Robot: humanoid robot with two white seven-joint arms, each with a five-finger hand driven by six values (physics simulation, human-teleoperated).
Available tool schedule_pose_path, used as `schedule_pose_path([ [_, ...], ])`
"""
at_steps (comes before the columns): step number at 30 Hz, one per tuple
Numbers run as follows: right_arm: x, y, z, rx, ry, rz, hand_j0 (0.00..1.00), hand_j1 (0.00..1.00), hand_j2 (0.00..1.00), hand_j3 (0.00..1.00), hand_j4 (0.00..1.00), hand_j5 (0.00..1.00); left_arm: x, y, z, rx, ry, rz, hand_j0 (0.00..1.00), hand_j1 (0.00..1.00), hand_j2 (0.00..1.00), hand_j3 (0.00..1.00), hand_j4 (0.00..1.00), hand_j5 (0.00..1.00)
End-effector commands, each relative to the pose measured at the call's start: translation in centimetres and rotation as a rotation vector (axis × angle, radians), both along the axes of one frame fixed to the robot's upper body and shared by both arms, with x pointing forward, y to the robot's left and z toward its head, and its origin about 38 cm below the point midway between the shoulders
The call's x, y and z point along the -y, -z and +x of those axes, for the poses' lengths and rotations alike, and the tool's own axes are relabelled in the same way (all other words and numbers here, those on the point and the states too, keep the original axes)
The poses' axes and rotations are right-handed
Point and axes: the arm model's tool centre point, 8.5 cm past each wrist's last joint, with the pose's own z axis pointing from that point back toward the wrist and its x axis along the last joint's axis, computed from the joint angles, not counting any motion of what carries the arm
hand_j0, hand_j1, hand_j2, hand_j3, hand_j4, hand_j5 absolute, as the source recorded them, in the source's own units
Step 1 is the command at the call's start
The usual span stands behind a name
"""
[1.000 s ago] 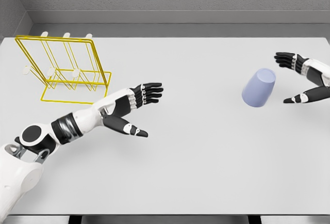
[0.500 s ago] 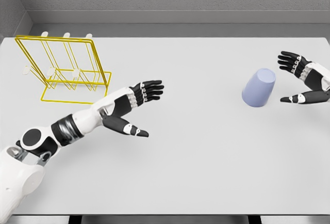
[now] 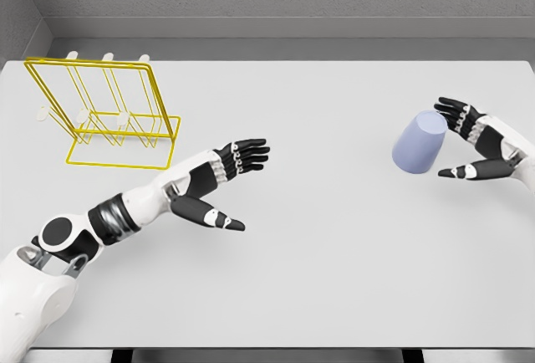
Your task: Place the cup on the cup holder with both arms
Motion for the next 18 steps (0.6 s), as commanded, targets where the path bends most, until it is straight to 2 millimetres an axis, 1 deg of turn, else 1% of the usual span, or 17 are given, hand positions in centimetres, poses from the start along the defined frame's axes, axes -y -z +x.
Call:
schedule_pose_path([
  [1,-0.82,0.20,0.13,0.001,-0.013,0.016,1.00,1.00,1.00,1.00,1.00,1.00,0.03,-0.06,0.01,-0.002,0.000,-0.007,1.00,1.00,1.00,1.00,1.00,1.00],
  [7,-1.44,0.41,0.30,0.002,-0.020,0.028,1.00,1.00,1.00,1.00,1.00,1.00,0.02,0.00,-0.03,-0.003,0.000,-0.005,1.00,1.00,1.00,1.00,1.00,1.00],
  [18,-0.45,-0.04,0.46,0.009,0.002,0.016,1.00,1.00,1.00,1.00,1.00,1.00,0.02,0.06,-0.07,-0.004,0.000,-0.005,1.00,1.00,1.00,1.00,1.00,1.00],
])
